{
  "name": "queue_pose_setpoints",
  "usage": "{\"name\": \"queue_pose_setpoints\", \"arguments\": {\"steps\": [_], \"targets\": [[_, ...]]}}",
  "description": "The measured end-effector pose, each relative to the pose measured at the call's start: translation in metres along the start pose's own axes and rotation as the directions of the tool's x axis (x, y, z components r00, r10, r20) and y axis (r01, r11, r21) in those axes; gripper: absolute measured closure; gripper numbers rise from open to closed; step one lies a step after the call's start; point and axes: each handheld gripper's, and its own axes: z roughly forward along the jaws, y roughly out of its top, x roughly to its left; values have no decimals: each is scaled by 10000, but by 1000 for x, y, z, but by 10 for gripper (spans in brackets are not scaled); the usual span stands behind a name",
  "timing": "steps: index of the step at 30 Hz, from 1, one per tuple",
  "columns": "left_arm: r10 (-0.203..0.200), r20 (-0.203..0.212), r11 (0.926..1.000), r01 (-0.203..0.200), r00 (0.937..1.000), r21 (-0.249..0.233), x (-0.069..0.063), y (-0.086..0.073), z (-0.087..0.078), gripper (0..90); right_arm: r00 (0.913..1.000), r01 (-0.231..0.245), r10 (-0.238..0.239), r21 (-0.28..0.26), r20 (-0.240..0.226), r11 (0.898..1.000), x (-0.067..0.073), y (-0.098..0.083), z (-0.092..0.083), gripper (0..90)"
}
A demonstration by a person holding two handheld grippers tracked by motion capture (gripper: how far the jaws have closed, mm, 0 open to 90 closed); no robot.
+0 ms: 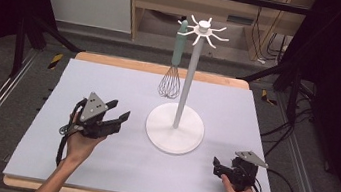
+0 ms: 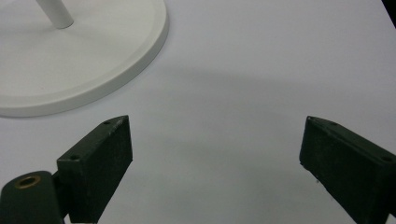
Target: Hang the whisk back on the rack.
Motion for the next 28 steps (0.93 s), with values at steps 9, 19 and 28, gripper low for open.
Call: {"name": "queue_pose_setpoints", "arguments": {"steps": [9,19,28], "targets": [[-142,-355,9954,174,9993,941,11,-43,-2,412,9998,-175,173,116,112,9998,-2,-1,0,98],[-719,-1091,9815,898,9914,1693,38,-88,-17,400,9992,-232,220,353,340,9991,-6,-3,5,95],[-1080,-1910,9765,1401,9756,1636,58,-109,-26,381,9995,-34,24,327,320,9995,-7,-2,5,91]]}}
